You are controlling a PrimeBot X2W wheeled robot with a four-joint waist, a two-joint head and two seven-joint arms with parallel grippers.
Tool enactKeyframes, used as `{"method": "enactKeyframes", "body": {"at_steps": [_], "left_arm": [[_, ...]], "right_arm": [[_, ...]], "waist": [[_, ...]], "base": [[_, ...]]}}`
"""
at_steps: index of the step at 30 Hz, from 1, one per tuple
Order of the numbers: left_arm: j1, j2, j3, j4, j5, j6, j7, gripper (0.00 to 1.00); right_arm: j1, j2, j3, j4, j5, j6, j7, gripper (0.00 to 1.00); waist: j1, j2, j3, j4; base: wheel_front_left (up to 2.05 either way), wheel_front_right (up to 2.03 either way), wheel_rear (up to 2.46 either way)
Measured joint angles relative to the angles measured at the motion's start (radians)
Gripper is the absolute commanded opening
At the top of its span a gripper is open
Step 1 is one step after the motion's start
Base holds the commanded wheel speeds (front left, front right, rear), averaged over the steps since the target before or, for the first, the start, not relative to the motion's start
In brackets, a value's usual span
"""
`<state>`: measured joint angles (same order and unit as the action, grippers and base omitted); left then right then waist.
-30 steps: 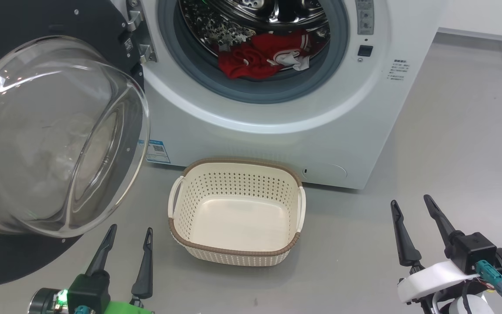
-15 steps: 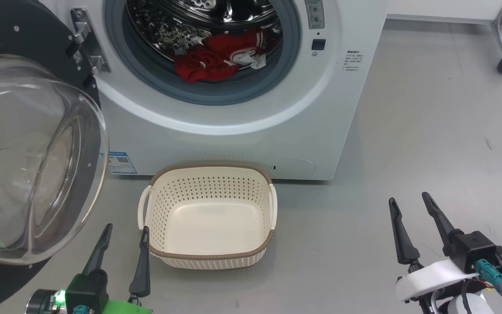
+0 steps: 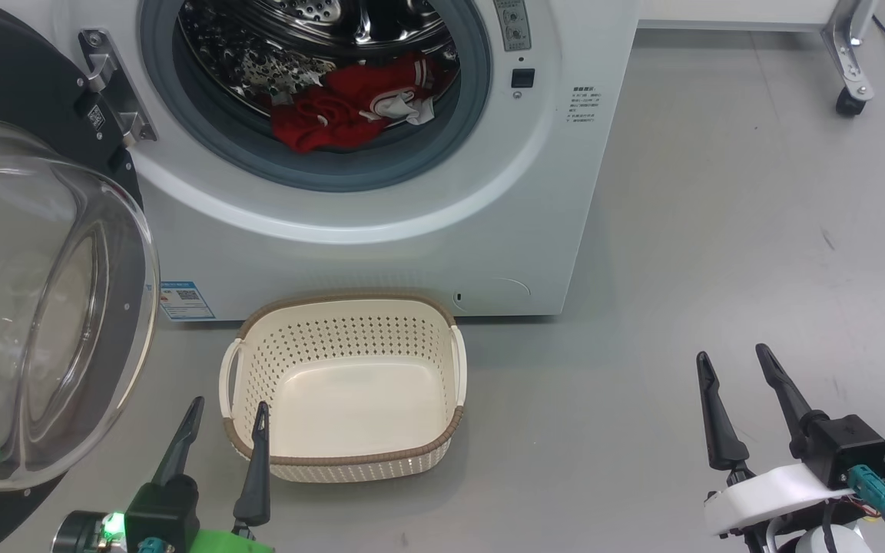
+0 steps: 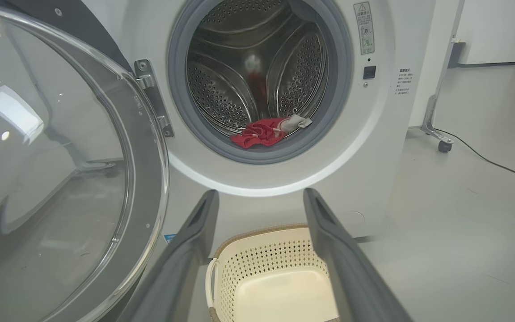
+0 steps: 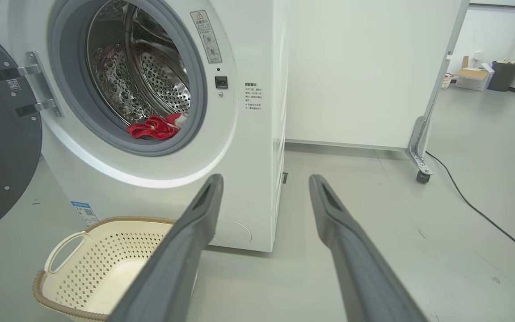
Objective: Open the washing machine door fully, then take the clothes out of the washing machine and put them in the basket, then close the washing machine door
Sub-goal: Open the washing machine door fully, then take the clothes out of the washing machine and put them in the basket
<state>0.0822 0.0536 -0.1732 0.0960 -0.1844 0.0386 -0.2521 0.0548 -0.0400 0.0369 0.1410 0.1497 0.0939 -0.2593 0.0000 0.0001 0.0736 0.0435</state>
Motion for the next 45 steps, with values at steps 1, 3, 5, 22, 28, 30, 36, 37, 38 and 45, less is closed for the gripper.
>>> {"method": "enactKeyframes", "body": {"at_steps": [1, 3, 5, 22, 28, 30, 36, 37, 38, 45], "left_arm": [[0.000, 0.000, 0.000, 0.000, 0.000, 0.000, 0.000, 1.00], [0.000, 0.000, 0.000, 0.002, 0.000, 0.000, 0.000, 1.00], [0.000, 0.000, -0.001, 0.004, 0.000, 0.001, 0.000, 1.00], [-0.001, 0.000, -0.012, 0.026, 0.000, 0.009, 0.000, 1.00], [-0.001, 0.000, -0.013, 0.027, 0.000, 0.009, 0.000, 1.00], [-0.001, 0.000, -0.013, 0.026, 0.000, 0.009, 0.000, 1.00], [-0.001, 0.000, -0.016, 0.026, 0.000, 0.010, 0.000, 1.00], [-0.001, 0.000, -0.017, 0.026, 0.000, 0.010, 0.000, 1.00], [-0.001, 0.000, -0.018, 0.026, 0.000, 0.010, 0.000, 1.00], [-0.001, -0.001, -0.022, 0.027, 0.000, 0.018, 0.000, 1.00]], "right_arm": [[0.000, 0.000, 0.000, -0.001, 0.000, 0.000, 0.000, 1.00], [0.000, 0.000, 0.000, -0.002, 0.001, 0.000, 0.000, 1.00], [0.001, 0.000, 0.000, -0.004, 0.001, -0.001, 0.000, 1.00], [0.020, 0.001, 0.009, -0.005, 0.028, -0.010, 0.000, 1.00], [0.020, 0.001, 0.011, -0.005, 0.033, -0.017, 0.000, 1.00], [0.021, 0.001, 0.012, -0.005, 0.035, -0.017, 0.000, 1.00], [0.023, 0.001, 0.016, -0.007, 0.035, -0.017, 0.000, 1.00], [0.023, 0.001, 0.016, -0.007, 0.035, -0.018, 0.000, 1.00], [0.024, 0.001, 0.017, -0.007, 0.035, -0.018, 0.000, 1.00], [0.036, 0.001, 0.019, -0.009, 0.035, -0.019, 0.000, 1.00]], "waist": [[0.0000, 0.0000, 0.000, -0.001], [0.0000, 0.0000, -0.001, -0.003], [0.0000, 0.0000, -0.002, -0.005], [0.0000, 0.0000, -0.024, -0.016], [0.0000, 0.0000, -0.028, -0.018], [0.0000, 0.0000, -0.029, -0.018], [0.0000, 0.0000, -0.033, -0.019], [0.0000, 0.0000, -0.033, -0.019], [0.0000, 0.0000, -0.033, -0.019], [0.0000, 0.0000, -0.032, -0.019]], "base": [[0.00, 0.00, 0.00], [0.00, 0.00, 0.00], [0.00, 0.00, 0.00], [0.00, 0.00, 0.00], [0.02, -0.02, 0.00], [0.12, -0.12, 0.00], [0.29, -0.29, 0.00], [0.43, -0.43, 0.00], [0.48, -0.48, 0.00], [0.65, -0.65, 0.00]]}}
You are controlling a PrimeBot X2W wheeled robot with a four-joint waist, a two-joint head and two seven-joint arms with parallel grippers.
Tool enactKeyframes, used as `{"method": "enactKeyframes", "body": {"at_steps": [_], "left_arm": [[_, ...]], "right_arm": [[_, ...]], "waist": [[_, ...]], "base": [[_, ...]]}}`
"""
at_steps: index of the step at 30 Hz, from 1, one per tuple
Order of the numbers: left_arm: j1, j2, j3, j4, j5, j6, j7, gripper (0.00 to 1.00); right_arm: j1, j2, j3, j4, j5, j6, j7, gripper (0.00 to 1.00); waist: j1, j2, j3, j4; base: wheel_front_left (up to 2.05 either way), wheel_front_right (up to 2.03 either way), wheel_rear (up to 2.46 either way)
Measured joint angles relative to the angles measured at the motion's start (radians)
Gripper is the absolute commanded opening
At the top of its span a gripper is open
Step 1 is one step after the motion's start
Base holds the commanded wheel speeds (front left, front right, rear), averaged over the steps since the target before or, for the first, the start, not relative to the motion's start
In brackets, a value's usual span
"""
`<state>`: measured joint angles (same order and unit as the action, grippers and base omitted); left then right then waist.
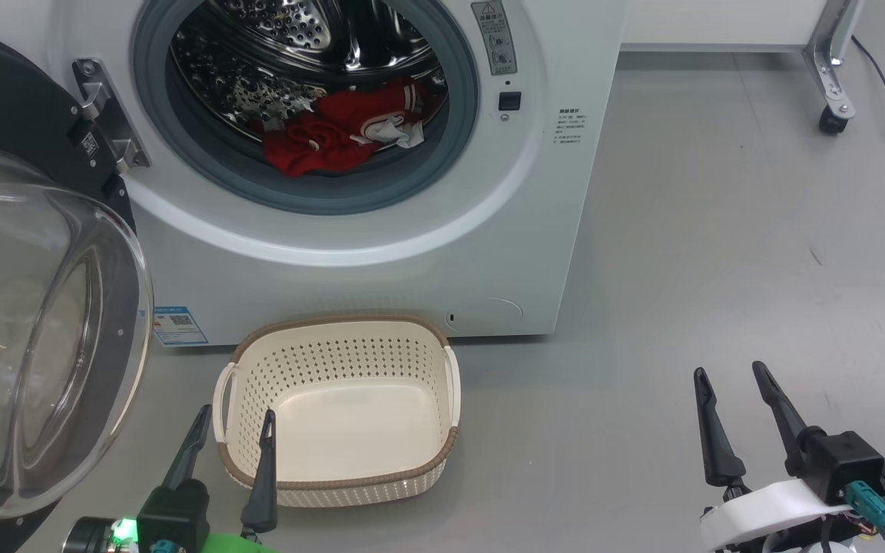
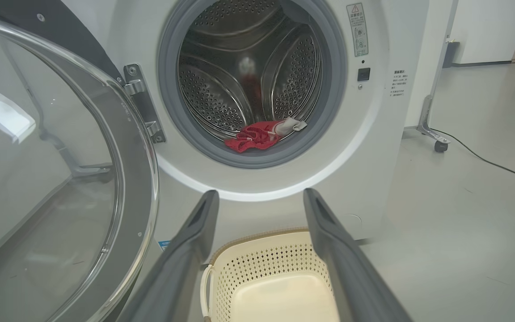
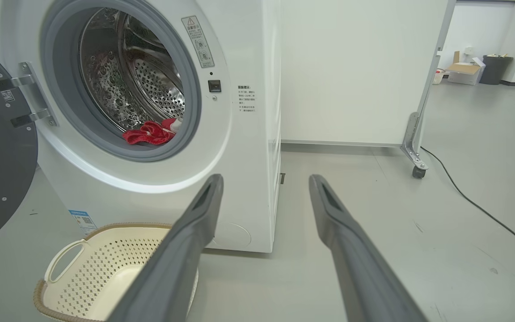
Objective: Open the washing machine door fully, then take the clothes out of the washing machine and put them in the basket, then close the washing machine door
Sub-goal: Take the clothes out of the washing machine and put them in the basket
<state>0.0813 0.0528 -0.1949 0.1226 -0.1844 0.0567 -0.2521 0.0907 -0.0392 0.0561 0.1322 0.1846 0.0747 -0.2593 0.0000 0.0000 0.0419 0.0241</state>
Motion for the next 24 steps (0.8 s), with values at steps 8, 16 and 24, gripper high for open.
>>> {"method": "enactKeyframes", "body": {"at_steps": [8, 16, 24], "left_arm": [[0.000, 0.000, -0.002, 0.000, 0.000, 0.000, 0.000, 1.00], [-0.001, -0.001, -0.007, -0.002, 0.004, 0.000, 0.000, 1.00], [-0.002, -0.001, -0.007, -0.002, 0.004, 0.000, 0.000, 1.00]], "right_arm": [[0.000, 0.000, 0.002, -0.002, 0.000, -0.006, 0.000, 1.00], [0.000, 0.000, 0.003, -0.003, 0.000, -0.006, 0.000, 1.00], [0.000, 0.000, 0.006, -0.003, 0.000, -0.006, 0.000, 1.00]], "waist": [[0.0000, 0.0000, 0.002, 0.001], [0.0000, 0.0000, 0.005, 0.003], [0.0000, 0.0000, 0.002, 0.004]], "base": [[0.95, -0.95, 0.00], [0.98, -0.98, 0.00], [0.65, -0.65, 0.00]]}}
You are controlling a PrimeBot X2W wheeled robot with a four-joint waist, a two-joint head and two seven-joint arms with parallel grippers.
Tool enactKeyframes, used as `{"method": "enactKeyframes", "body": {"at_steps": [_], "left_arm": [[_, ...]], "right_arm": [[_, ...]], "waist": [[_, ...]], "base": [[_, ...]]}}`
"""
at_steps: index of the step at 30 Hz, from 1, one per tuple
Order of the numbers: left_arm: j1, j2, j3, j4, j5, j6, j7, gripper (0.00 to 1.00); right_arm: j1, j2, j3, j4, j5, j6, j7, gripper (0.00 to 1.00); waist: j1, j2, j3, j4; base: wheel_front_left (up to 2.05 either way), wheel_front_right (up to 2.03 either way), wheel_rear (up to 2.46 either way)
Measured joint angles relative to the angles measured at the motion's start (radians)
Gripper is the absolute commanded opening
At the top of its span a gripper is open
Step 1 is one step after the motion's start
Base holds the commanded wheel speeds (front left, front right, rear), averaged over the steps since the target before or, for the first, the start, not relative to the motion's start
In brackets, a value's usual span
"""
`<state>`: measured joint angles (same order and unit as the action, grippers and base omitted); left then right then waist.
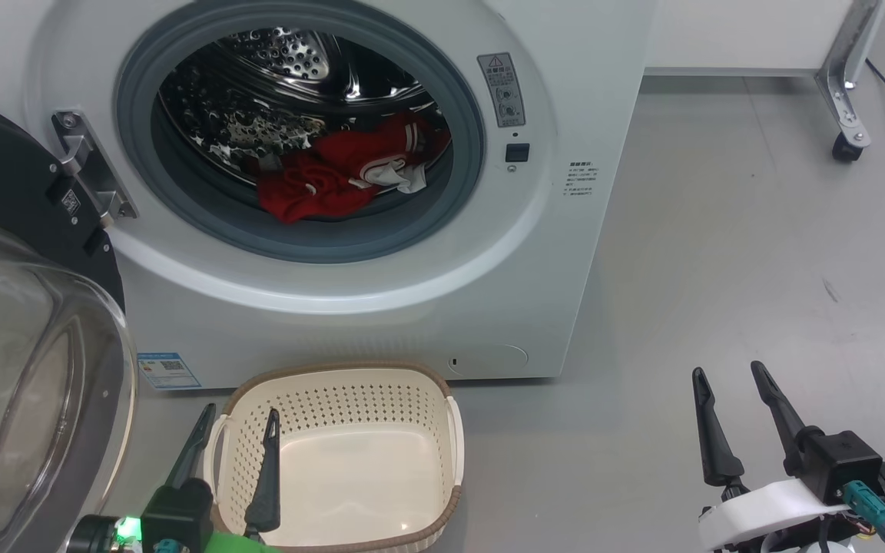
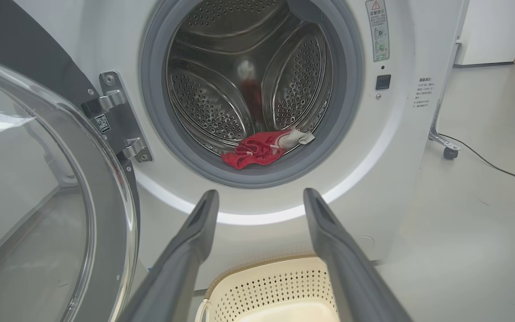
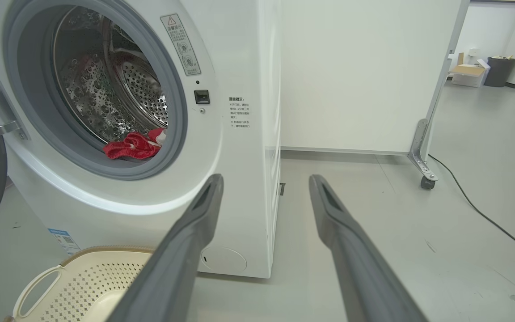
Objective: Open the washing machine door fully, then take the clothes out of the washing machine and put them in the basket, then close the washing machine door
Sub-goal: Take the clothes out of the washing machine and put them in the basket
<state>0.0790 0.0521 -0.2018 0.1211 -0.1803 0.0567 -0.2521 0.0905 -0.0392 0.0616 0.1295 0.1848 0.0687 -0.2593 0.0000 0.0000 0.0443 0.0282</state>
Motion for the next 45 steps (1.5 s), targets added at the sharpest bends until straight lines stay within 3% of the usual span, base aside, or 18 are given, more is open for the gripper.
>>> {"method": "enactKeyframes", "body": {"at_steps": [40, 45], "left_arm": [[-0.016, -0.001, -0.035, 0.033, -0.003, -0.002, 0.005, 1.00], [-0.084, -0.002, -0.064, 0.050, -0.003, -0.024, 0.022, 1.00]], "right_arm": [[0.000, 0.000, 0.005, 0.002, 0.004, -0.001, 0.000, 1.00], [-0.001, 0.000, 0.004, -0.006, -0.002, 0.000, 0.000, 1.00]], "waist": [[0.0000, 0.0000, 0.000, -0.002], [0.0000, 0.0000, 0.025, 0.000]], "base": [[0.07, -0.07, 0.00], [0.00, 0.00, 0.00]]}}
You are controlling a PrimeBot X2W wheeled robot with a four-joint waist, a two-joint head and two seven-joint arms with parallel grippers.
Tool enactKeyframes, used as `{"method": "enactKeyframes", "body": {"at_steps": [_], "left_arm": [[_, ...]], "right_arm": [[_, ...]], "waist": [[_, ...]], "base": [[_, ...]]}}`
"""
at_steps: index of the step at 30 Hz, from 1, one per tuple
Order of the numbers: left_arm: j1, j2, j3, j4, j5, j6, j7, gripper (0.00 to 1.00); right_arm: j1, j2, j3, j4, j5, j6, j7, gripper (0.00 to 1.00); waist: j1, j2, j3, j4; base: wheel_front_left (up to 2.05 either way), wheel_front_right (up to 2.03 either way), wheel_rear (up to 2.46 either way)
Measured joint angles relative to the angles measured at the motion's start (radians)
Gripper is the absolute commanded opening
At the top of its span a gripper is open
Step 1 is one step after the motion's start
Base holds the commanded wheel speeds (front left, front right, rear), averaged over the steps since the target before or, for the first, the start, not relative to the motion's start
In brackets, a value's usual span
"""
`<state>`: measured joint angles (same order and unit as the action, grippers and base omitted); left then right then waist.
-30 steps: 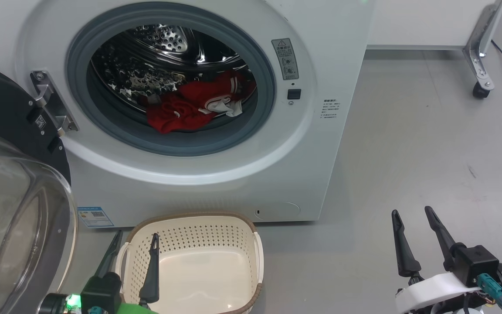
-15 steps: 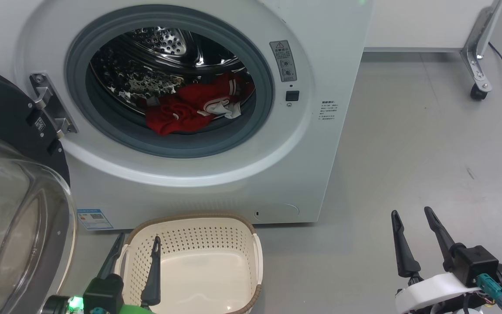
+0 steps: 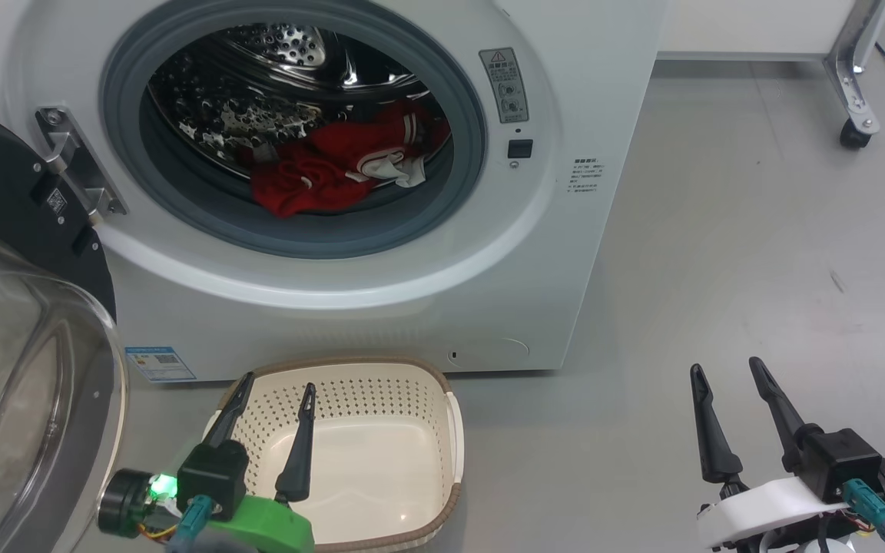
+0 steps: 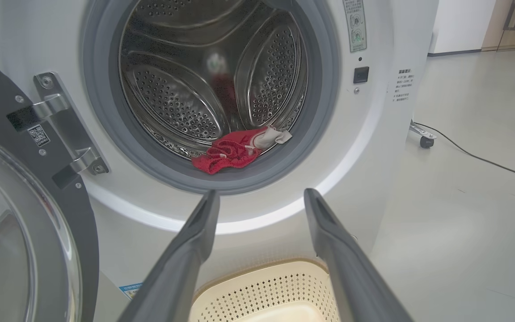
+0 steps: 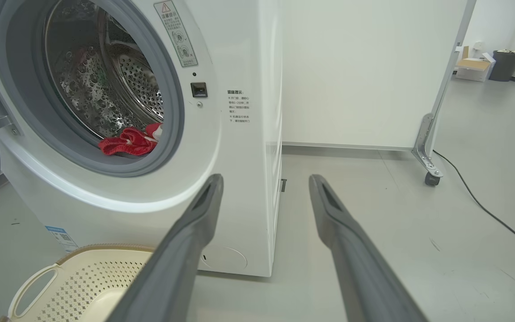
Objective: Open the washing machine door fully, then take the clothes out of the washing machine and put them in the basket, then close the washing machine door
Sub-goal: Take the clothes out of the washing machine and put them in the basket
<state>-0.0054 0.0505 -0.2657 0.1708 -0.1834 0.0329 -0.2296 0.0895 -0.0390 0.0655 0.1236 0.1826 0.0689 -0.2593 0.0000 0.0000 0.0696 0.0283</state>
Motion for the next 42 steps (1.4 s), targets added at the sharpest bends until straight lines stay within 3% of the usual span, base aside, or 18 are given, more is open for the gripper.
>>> {"method": "enactKeyframes", "body": {"at_steps": [8, 15, 25, 32, 42], "left_arm": [[-0.130, -0.002, -0.034, 0.091, -0.021, -0.040, 0.090, 1.00], [-0.307, -0.007, -0.053, 0.173, -0.093, -0.105, 0.187, 1.00], [-0.579, -0.007, -0.027, 0.249, -0.160, -0.138, 0.353, 1.00], [-0.761, 0.063, 0.018, 0.268, -0.186, -0.145, 0.465, 1.00], [-0.946, 0.167, 0.062, 0.295, -0.206, -0.153, 0.541, 1.00]], "right_arm": [[-0.028, -0.001, 0.008, -0.025, -0.009, 0.009, 0.000, 1.00], [-0.071, -0.001, 0.016, -0.040, -0.010, 0.013, 0.000, 1.00], [-0.141, -0.001, 0.029, -0.055, -0.006, 0.023, 0.000, 1.00], [-0.206, -0.001, 0.055, -0.066, 0.027, 0.027, 0.000, 1.00], [-0.276, -0.002, 0.095, -0.066, 0.098, 0.027, 0.000, 1.00]], "waist": [[0.0000, 0.0000, 0.068, -0.008], [0.0000, 0.0000, 0.152, -0.030], [0.0000, 0.0000, 0.280, -0.097], [0.0001, 0.0000, 0.371, -0.162], [0.0001, 0.0000, 0.482, -0.272]], "base": [[0.00, 0.00, 0.00], [0.00, 0.00, 0.00], [0.00, 0.00, 0.00], [0.00, 0.00, 0.00], [0.00, 0.00, 0.00]]}}
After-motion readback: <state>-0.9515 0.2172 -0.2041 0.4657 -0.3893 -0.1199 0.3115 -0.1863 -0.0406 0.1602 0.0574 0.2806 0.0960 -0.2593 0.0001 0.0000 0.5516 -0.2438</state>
